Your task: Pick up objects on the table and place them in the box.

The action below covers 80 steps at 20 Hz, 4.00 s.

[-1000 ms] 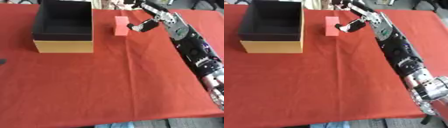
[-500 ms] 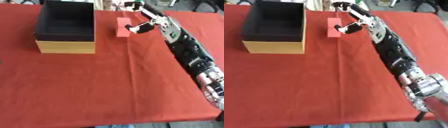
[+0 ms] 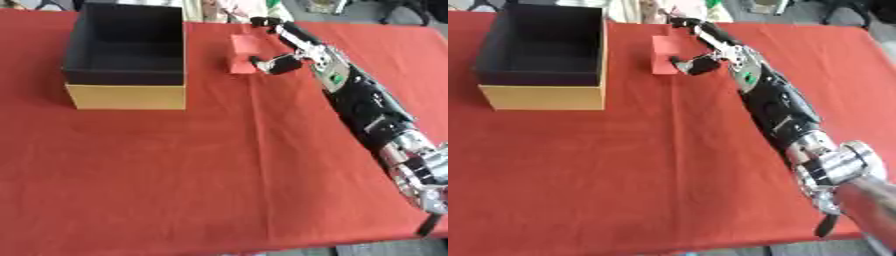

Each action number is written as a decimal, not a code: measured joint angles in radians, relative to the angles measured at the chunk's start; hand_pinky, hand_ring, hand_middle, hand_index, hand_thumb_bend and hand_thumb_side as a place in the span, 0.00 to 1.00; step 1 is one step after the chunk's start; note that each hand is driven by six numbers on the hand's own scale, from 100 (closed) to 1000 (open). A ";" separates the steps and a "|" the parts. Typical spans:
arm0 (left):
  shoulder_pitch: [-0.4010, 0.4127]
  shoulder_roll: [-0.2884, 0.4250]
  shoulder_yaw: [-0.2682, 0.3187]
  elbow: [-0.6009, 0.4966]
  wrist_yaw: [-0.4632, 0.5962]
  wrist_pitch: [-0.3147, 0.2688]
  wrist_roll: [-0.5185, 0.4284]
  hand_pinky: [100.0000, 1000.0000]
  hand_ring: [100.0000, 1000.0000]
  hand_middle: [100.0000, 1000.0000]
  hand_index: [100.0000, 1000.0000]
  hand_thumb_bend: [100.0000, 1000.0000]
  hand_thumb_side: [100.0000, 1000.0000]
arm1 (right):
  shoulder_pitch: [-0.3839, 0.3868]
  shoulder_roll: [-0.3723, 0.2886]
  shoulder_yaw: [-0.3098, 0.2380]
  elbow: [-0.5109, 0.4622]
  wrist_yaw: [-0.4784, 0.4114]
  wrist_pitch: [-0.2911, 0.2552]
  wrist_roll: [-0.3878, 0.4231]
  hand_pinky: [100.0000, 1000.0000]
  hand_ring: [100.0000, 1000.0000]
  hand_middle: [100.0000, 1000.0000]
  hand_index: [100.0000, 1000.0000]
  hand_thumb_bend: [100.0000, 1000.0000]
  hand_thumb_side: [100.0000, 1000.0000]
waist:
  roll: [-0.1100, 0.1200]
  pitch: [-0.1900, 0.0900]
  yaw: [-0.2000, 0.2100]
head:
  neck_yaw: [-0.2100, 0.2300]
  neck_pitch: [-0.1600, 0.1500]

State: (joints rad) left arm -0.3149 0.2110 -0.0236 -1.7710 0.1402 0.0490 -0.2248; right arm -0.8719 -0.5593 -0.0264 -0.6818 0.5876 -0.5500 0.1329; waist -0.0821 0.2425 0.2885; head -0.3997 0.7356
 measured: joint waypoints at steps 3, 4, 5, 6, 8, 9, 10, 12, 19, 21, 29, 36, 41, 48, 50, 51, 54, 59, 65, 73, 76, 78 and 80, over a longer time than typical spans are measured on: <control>-0.001 0.000 0.000 0.000 0.000 -0.001 -0.003 0.87 1.00 0.90 0.90 0.00 0.33 | 0.000 0.000 0.001 0.009 0.000 -0.001 0.004 0.88 1.00 0.82 1.00 0.14 0.14 | 0.000 0.003 -0.002 | -0.002 0.000; -0.001 0.000 0.000 0.000 0.000 -0.001 -0.005 0.87 1.00 0.90 0.90 0.00 0.33 | 0.000 0.000 0.002 0.010 -0.001 -0.002 0.009 0.88 1.00 0.82 1.00 0.14 0.14 | 0.001 0.004 -0.003 | -0.002 0.000; -0.001 0.000 0.000 0.000 0.000 -0.002 -0.006 0.87 1.00 0.90 0.90 0.00 0.33 | 0.000 0.000 0.002 0.013 -0.003 -0.002 0.015 0.87 1.00 0.80 1.00 0.13 0.14 | 0.001 0.004 -0.003 | -0.002 0.000; -0.001 0.000 0.000 0.000 0.000 -0.002 -0.006 0.87 1.00 0.90 0.90 0.00 0.33 | 0.000 0.001 0.002 0.014 -0.006 -0.003 0.022 0.87 1.00 0.78 0.99 0.13 0.14 | 0.002 0.004 -0.004 | -0.002 0.000; -0.001 0.000 0.000 0.000 0.000 -0.002 -0.007 0.87 1.00 0.90 0.90 0.00 0.33 | 0.000 0.002 0.002 0.015 -0.011 -0.006 0.036 0.86 1.00 0.76 0.97 0.12 0.13 | 0.002 0.004 -0.005 | -0.003 0.000; -0.001 0.000 0.000 0.000 0.000 -0.002 -0.007 0.87 1.00 0.90 0.90 0.00 0.33 | 0.000 0.004 0.003 0.015 -0.013 -0.007 0.041 0.86 1.00 0.75 0.96 0.12 0.13 | 0.003 0.004 -0.006 | -0.003 0.000; -0.001 0.000 0.000 0.000 0.000 -0.002 -0.007 0.87 1.00 0.90 0.90 0.00 0.33 | 0.000 0.008 0.003 0.015 -0.015 -0.008 0.046 0.86 1.00 0.73 0.94 0.11 0.13 | 0.004 0.005 -0.007 | -0.003 0.000; -0.001 0.000 0.000 0.000 0.000 -0.002 -0.009 0.87 1.00 0.90 0.90 0.00 0.33 | 0.000 0.011 0.003 0.015 -0.018 -0.008 0.051 0.85 1.00 0.72 0.93 0.11 0.13 | 0.005 0.005 -0.009 | -0.004 0.000; -0.001 0.000 0.000 0.000 0.000 -0.003 -0.010 0.87 1.00 0.90 0.90 0.00 0.33 | 0.000 0.022 0.006 0.000 -0.021 -0.008 0.037 0.79 0.89 0.44 0.67 0.01 0.00 | 0.006 0.007 -0.014 | -0.008 -0.002; -0.001 0.000 0.000 0.000 0.000 -0.003 -0.010 0.87 1.00 0.90 0.90 0.00 0.33 | 0.000 0.026 0.006 -0.007 -0.021 -0.006 0.004 0.77 0.86 0.37 0.60 0.00 0.00 | 0.006 0.007 -0.017 | -0.008 -0.003; 0.000 0.000 0.000 0.000 0.000 -0.002 -0.011 0.87 1.00 0.90 0.90 0.00 0.34 | 0.000 0.027 0.008 -0.057 -0.042 0.013 -0.165 0.74 0.81 0.29 0.52 0.00 0.00 | 0.004 0.006 -0.024 | -0.008 -0.003; 0.007 0.000 0.000 0.000 0.000 0.001 -0.012 0.87 1.00 0.90 0.90 0.00 0.34 | -0.015 0.026 0.029 -0.161 -0.127 0.020 -0.172 0.74 0.80 0.29 0.52 0.00 0.00 | 0.000 -0.007 -0.025 | -0.006 -0.003; 0.008 0.000 0.000 0.000 0.000 0.003 -0.014 0.87 1.00 0.90 0.90 0.00 0.33 | -0.039 0.026 0.058 -0.250 -0.190 0.018 -0.122 0.75 0.80 0.29 0.52 0.00 0.00 | -0.005 -0.015 -0.007 | -0.006 -0.003; 0.006 -0.001 -0.009 0.001 0.003 0.005 -0.026 0.87 1.00 0.90 0.90 0.00 0.34 | -0.079 0.056 0.088 -0.281 -0.213 0.018 -0.035 0.76 0.80 0.30 0.53 0.00 0.00 | -0.007 -0.018 0.033 | -0.024 -0.003; 0.002 -0.003 -0.015 0.001 0.005 0.006 -0.031 0.87 1.00 0.90 0.90 0.00 0.33 | -0.083 0.072 0.095 -0.281 -0.210 0.015 -0.014 0.76 0.81 0.30 0.53 0.00 0.00 | -0.008 -0.018 0.046 | -0.030 -0.004; -0.001 -0.007 -0.016 0.001 0.007 0.006 -0.033 0.87 1.00 0.90 0.90 0.00 0.33 | -0.084 0.079 0.097 -0.279 -0.204 0.013 -0.004 0.76 0.81 0.31 0.54 0.00 0.00 | -0.008 -0.018 0.052 | -0.034 -0.004; -0.006 -0.010 -0.022 0.001 0.009 0.006 -0.041 0.87 1.00 0.90 0.90 0.00 0.33 | -0.087 0.098 0.101 -0.259 -0.182 0.011 0.020 0.76 0.81 0.31 0.55 0.00 0.00 | -0.009 -0.017 0.070 | -0.045 -0.009; -0.011 -0.014 -0.027 0.001 0.013 0.006 -0.047 0.87 1.00 0.90 0.90 0.00 0.33 | -0.088 0.125 0.101 -0.230 -0.116 -0.002 0.029 0.78 0.81 0.35 0.61 0.00 0.00 | -0.007 -0.015 0.078 | -0.060 -0.014; -0.012 -0.018 -0.028 0.001 0.016 0.007 -0.050 0.87 1.00 0.90 0.90 0.00 0.34 | -0.088 0.137 0.114 -0.238 0.013 -0.041 0.019 0.85 0.90 0.74 0.92 0.11 0.17 | -0.007 -0.013 0.068 | -0.063 -0.017; -0.012 -0.018 -0.028 0.001 0.016 0.009 -0.051 0.87 1.00 0.90 0.90 0.00 0.34 | -0.087 0.144 0.117 -0.257 0.070 -0.059 0.000 0.85 0.93 0.85 0.96 0.11 0.19 | -0.007 -0.013 0.052 | -0.063 -0.017; -0.011 -0.018 -0.027 0.001 0.016 0.009 -0.051 0.87 1.00 0.90 0.90 0.00 0.34 | -0.083 0.144 0.116 -0.272 0.055 -0.057 -0.010 0.84 0.93 0.84 0.96 0.09 0.16 | -0.006 -0.012 0.040 | -0.058 -0.018; -0.009 -0.018 -0.027 0.001 0.016 0.009 -0.051 0.87 1.00 0.90 0.90 0.00 0.34 | -0.075 0.143 0.116 -0.290 0.035 -0.053 -0.016 0.83 0.93 0.82 0.96 0.05 0.13 | -0.005 -0.013 0.027 | -0.053 -0.018; -0.002 -0.018 -0.026 0.001 0.016 0.009 -0.050 0.87 1.00 0.90 0.90 0.00 0.35 | -0.067 0.140 0.111 -0.311 0.010 -0.042 -0.028 0.82 0.92 0.76 0.95 0.01 0.09 | -0.001 -0.013 0.011 | -0.044 -0.017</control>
State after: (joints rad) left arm -0.3173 0.1926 -0.0494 -1.7700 0.1566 0.0583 -0.2743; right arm -0.9389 -0.4194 0.0844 -0.9924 0.5971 -0.5925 0.1047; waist -0.0830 0.2295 0.2993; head -0.4437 0.7185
